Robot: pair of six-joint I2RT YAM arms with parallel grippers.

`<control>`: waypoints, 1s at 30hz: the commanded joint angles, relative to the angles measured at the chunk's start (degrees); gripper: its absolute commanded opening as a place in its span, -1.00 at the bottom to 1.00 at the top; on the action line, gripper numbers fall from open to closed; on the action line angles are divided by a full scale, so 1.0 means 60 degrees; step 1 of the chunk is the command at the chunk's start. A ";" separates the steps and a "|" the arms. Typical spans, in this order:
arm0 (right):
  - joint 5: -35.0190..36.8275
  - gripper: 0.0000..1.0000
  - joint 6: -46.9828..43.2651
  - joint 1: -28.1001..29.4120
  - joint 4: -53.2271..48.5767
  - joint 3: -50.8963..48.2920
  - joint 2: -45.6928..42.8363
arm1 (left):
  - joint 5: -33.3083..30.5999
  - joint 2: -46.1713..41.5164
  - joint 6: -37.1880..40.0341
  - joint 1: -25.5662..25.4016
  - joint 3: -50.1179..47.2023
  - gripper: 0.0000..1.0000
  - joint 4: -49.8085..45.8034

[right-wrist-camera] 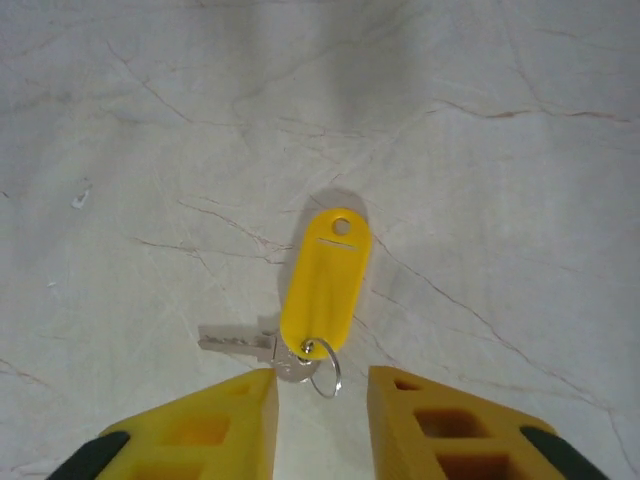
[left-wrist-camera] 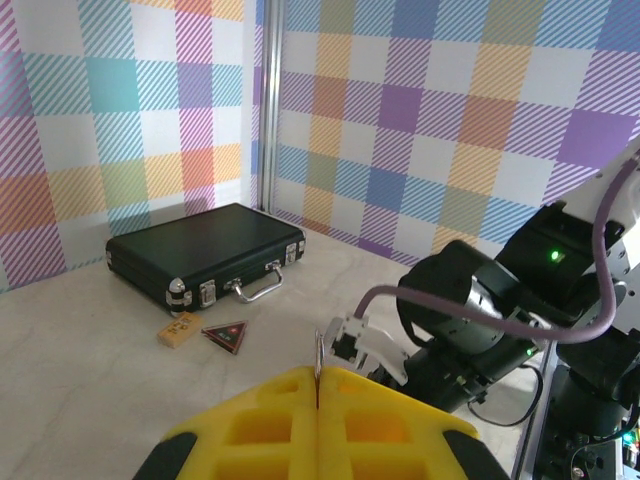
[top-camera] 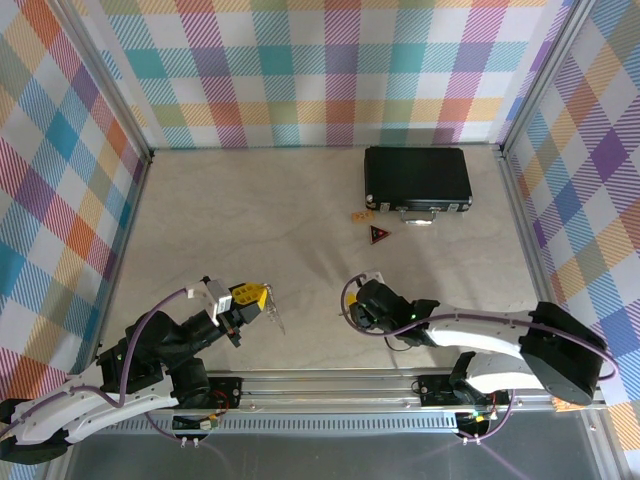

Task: Put the keys on the keyring

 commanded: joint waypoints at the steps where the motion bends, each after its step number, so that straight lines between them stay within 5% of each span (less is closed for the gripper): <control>1: 0.0095 -0.17 0.0352 -0.0056 -0.2361 0.0998 -0.0396 | 0.0041 -0.0086 0.0093 -0.0078 -0.0016 -1.00 0.0544; 6: -0.0768 0.17 -0.0109 -0.0551 -0.4232 0.2396 -0.0081 | 0.0108 -0.0137 0.0074 -0.0085 -0.0031 -1.00 0.0494; 11: -0.2614 0.27 -0.1522 -0.1546 -0.5509 0.3864 0.1027 | 0.0195 -0.0182 0.0043 -0.0085 -0.0002 -1.00 0.0442; 19: -0.4505 0.15 -0.3292 -0.3094 -0.6726 0.5281 0.3133 | 0.0225 -0.0185 0.0062 -0.0075 0.0063 -1.00 0.0368; 30: -0.5490 -0.04 -0.3941 -0.3347 -0.6551 0.5802 0.5103 | 0.0281 0.0122 0.0123 -0.0082 0.0058 -1.00 0.0416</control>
